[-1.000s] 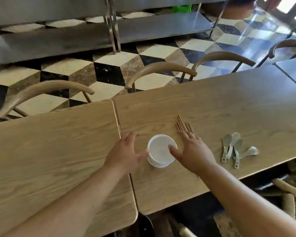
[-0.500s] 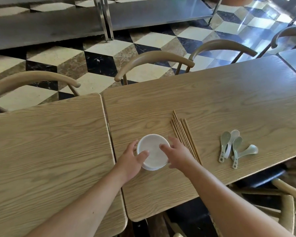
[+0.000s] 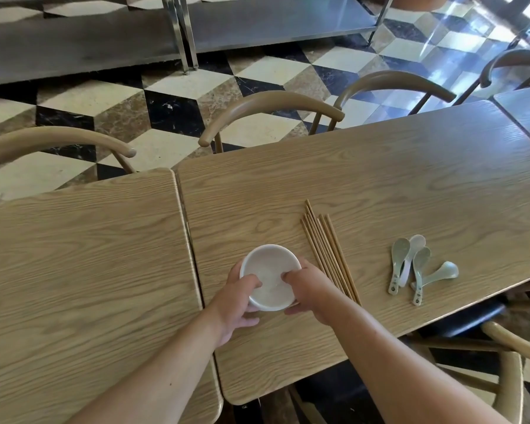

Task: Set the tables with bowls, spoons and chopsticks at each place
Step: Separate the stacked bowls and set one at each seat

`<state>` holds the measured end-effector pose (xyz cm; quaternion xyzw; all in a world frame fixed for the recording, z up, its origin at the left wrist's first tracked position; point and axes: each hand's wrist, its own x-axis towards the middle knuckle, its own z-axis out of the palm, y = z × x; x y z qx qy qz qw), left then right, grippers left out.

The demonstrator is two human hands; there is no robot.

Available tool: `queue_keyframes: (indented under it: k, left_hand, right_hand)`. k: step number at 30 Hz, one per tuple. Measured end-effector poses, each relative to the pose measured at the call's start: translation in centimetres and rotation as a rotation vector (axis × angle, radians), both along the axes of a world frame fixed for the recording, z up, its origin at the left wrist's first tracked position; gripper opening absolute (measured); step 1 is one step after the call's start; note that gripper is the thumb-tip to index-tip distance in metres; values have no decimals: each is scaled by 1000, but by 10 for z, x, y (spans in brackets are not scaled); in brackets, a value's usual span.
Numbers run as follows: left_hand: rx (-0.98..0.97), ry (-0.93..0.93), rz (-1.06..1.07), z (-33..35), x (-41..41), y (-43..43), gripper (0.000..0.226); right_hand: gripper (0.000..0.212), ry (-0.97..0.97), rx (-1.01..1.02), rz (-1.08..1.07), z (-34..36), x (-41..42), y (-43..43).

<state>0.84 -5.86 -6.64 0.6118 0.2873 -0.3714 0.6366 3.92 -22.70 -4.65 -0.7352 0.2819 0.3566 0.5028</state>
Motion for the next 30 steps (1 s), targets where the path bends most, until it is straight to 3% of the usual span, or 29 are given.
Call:
queue_keyframes:
  k: [3, 8, 10, 16, 20, 24, 27, 30]
  left_hand:
    - [-51, -13, 54, 3, -4, -1, 52]
    - [-85, -25, 170, 3, -22, 22, 102]
    - [-88, -16, 232, 6, -31, 41, 109]
    - [-69, 10, 407, 28, -67, 116, 86]
    - [25, -58, 443, 39, -99, 172, 49]
    - [56, -77, 482, 48, -137, 234, 50]
    - [64, -94, 459, 42, -175, 283, 35]
    - [101, -151, 389, 33, -211, 324, 59]
  right_hand:
    - [36, 27, 36, -23, 4, -1, 1]
    - [31, 69, 83, 2, 14, -13, 24]
    - [26, 91, 117, 27, 20, -19, 44]
    - [21, 122, 157, 147, 35, -34, 119]
    - [12, 127, 193, 224, 46, -52, 181]
    - [11, 132, 218, 305, 51, -78, 242]
    - [15, 162, 266, 354, 57, -104, 290]
    - [15, 155, 262, 391, 66, -131, 331]
